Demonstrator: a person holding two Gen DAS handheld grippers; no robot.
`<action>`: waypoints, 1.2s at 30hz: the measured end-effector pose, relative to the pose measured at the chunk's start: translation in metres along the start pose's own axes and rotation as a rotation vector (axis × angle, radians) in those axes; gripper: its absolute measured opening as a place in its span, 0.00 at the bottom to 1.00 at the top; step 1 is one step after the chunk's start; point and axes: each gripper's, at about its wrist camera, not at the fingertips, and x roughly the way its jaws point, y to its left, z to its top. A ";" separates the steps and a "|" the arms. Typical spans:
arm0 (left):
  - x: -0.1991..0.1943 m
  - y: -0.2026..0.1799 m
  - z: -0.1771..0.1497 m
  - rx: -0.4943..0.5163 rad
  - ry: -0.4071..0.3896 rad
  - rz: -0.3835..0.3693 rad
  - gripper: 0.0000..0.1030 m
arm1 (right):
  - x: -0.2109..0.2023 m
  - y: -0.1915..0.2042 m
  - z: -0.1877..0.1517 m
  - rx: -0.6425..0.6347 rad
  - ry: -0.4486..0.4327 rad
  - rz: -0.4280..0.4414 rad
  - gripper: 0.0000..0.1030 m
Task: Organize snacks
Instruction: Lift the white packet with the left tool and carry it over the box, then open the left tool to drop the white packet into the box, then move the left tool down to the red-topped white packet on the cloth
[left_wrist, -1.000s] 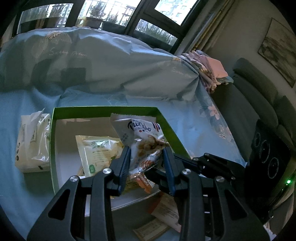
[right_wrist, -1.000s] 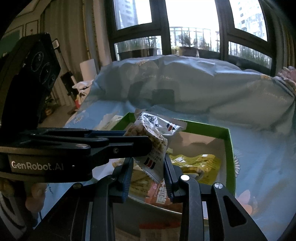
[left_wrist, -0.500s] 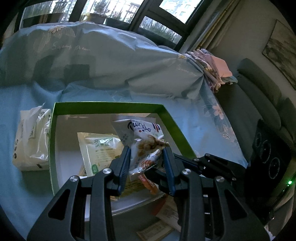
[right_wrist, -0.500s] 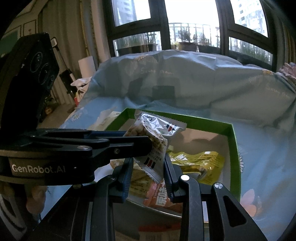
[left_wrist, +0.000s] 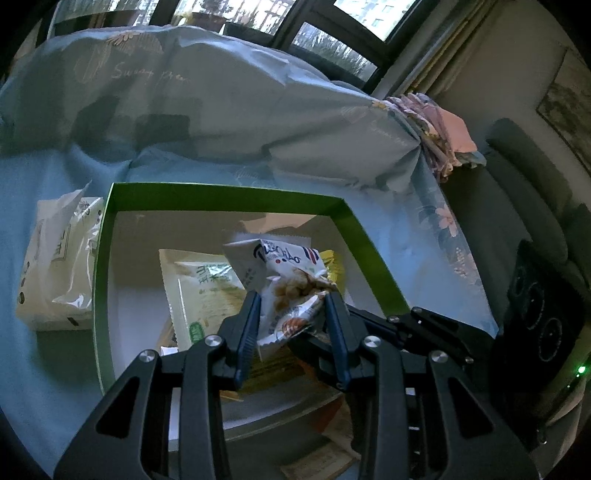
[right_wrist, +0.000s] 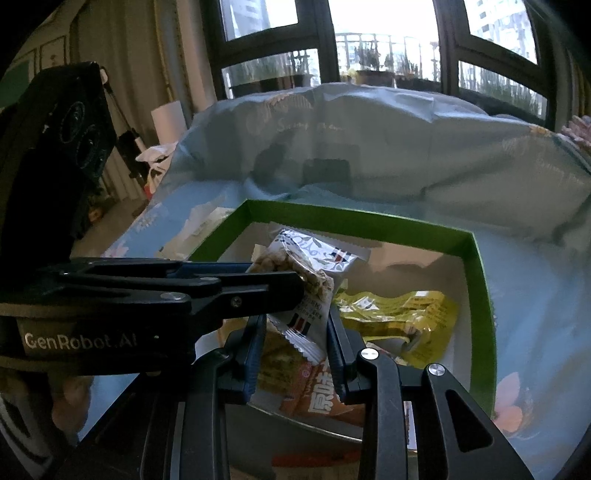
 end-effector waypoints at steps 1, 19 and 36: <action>0.001 0.000 0.000 -0.001 0.003 0.004 0.34 | 0.002 0.000 0.000 0.000 0.004 -0.001 0.32; 0.008 0.001 -0.002 -0.002 0.020 0.037 0.39 | 0.012 -0.001 0.001 0.014 0.048 -0.008 0.33; -0.015 -0.040 -0.012 0.159 -0.072 0.139 0.78 | -0.047 -0.027 -0.018 0.120 -0.040 -0.071 0.58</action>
